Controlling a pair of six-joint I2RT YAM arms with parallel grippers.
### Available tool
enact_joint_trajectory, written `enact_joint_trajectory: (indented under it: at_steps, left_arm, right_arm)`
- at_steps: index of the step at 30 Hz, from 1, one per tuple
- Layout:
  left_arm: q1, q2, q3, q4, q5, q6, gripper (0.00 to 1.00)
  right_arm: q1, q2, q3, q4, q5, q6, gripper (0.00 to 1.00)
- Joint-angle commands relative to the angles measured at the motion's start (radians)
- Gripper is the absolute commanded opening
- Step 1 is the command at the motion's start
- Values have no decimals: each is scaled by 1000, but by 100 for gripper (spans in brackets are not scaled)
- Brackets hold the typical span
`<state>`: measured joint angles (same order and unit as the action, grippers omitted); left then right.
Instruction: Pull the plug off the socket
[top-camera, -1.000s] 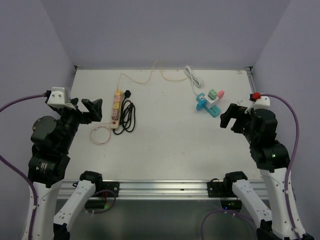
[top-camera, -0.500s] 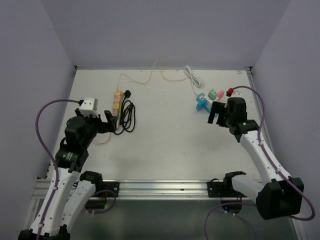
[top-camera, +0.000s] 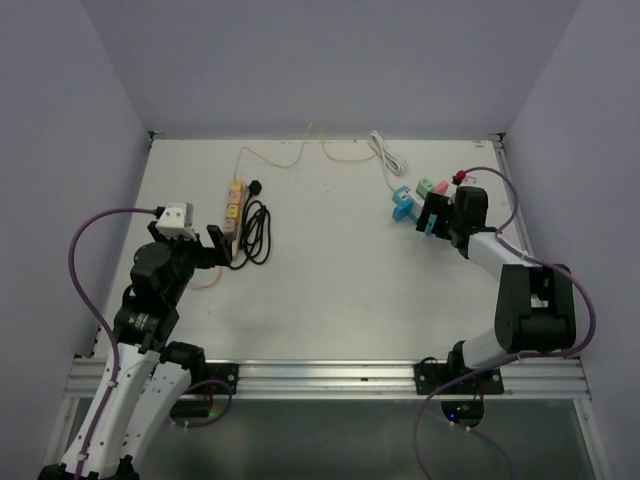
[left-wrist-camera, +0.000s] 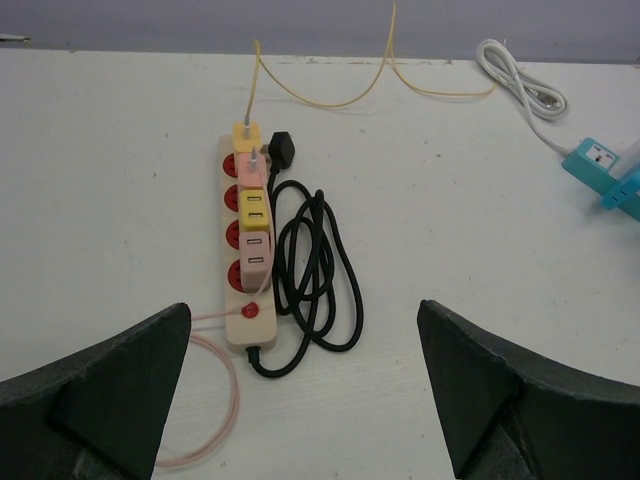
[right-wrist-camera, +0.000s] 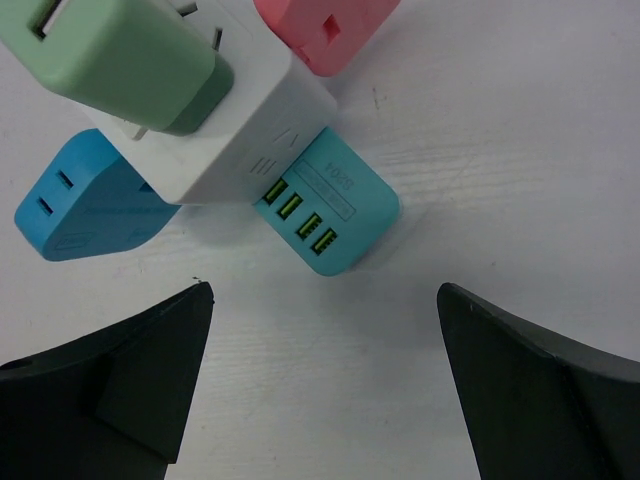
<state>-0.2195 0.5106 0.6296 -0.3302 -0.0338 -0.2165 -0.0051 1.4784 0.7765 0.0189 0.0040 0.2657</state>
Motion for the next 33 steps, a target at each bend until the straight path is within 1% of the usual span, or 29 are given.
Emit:
enact_joint_trajectory:
  at_steps: [1, 3, 5, 16, 21, 27, 29, 31, 33]
  left_arm:
    - [-9, -4, -5, 65, -25, 17, 99]
    - [-9, -6, -4, 63, -34, 16, 99]
    - [-9, -7, -4, 62, -40, 16, 100]
    - [-11, -3, -2, 57, -49, 14, 100]
    - [-12, -1, -2, 60, -46, 14, 100]
    - [-12, 2, -5, 62, -43, 14, 100]
    - [-12, 2, -5, 62, -43, 14, 100]
    - [-12, 3, -7, 62, -43, 14, 100]
    - [-12, 3, -5, 63, -40, 14, 100]
  right_arm:
    - [-24, 66, 61, 119, -111, -39, 99]
    - [-27, 114, 89, 115, -163, -58, 99]
    - [-27, 143, 102, 115, -176, -78, 99]
    - [-29, 198, 78, 181, -119, -161, 99]
    - [-29, 247, 118, 167, -219, -207, 99]
    - [-21, 250, 119, 144, -331, -188, 99]
    - [-3, 214, 83, 167, -322, -195, 99]
    - [65, 191, 72, 159, -263, -220, 99]
    - [118, 175, 82, 118, -214, -290, 99]
